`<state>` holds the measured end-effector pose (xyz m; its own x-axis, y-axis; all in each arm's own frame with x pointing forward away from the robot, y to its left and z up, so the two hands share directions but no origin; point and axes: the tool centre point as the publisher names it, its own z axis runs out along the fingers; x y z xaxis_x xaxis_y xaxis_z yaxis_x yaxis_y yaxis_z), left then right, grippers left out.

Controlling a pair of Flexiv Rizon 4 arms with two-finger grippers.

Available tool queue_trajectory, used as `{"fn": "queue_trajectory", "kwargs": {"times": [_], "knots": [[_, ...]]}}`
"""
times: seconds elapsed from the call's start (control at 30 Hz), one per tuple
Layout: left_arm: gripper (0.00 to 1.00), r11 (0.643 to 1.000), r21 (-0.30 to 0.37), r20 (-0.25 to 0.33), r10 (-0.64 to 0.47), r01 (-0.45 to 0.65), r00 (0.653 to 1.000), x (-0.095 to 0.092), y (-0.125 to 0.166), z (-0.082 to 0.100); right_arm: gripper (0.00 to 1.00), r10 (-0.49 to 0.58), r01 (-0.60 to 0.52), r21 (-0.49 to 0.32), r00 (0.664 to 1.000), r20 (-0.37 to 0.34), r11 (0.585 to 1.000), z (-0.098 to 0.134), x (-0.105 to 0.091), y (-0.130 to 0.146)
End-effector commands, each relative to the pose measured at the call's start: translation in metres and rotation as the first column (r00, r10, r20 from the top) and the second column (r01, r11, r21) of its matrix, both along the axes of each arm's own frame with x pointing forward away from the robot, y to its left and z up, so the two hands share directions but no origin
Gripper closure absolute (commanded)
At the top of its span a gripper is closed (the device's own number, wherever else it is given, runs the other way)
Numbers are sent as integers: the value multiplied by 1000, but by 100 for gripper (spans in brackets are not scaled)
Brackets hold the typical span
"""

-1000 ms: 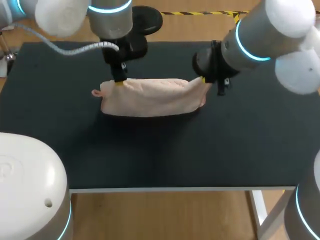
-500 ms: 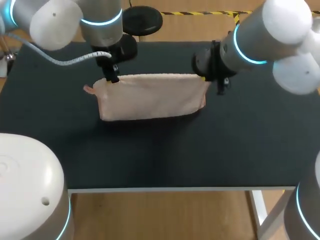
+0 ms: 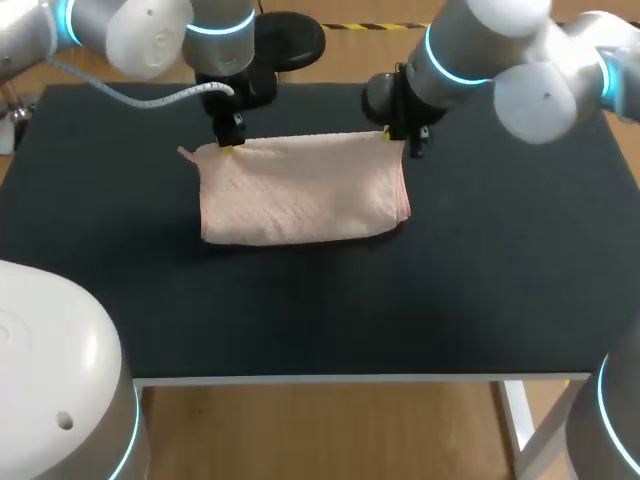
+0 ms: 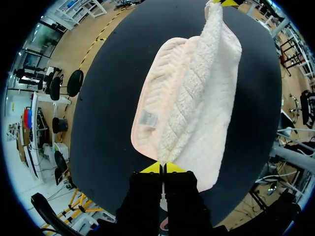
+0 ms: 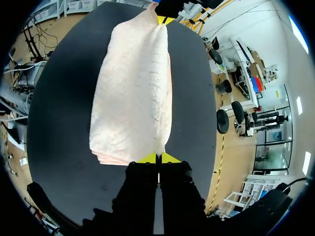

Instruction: Fold the towel

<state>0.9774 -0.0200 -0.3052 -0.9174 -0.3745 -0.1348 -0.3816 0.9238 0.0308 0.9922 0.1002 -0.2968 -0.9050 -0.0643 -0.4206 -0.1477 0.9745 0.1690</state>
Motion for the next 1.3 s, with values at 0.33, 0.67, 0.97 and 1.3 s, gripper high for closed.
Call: {"fn": "queue_trajectory", "kwargs": {"times": [0.33, 0.67, 0.97, 1.3], "knots": [[100, 1000, 13, -188, 20, -18, 982, 21, -1, -32, 100, 22, -29, -45, 990, -142, 999, -59, 38, 23], [0, 997, -11, -177, -73, 72, 981, 19, 3, -21, 0, -44, 38, -60, 994, -95, 997, -46, 42, 13], [0, 970, -147, -117, -209, 192, 971, 11, 6, 20, 0, -84, 83, -20, 996, -42, 996, -12, 35, 3], [0, 819, -445, 52, -380, 362, 923, 1, 14, 58, 0, -52, 53, -68, 999, 12, 996, 11, 26, -1]]}}
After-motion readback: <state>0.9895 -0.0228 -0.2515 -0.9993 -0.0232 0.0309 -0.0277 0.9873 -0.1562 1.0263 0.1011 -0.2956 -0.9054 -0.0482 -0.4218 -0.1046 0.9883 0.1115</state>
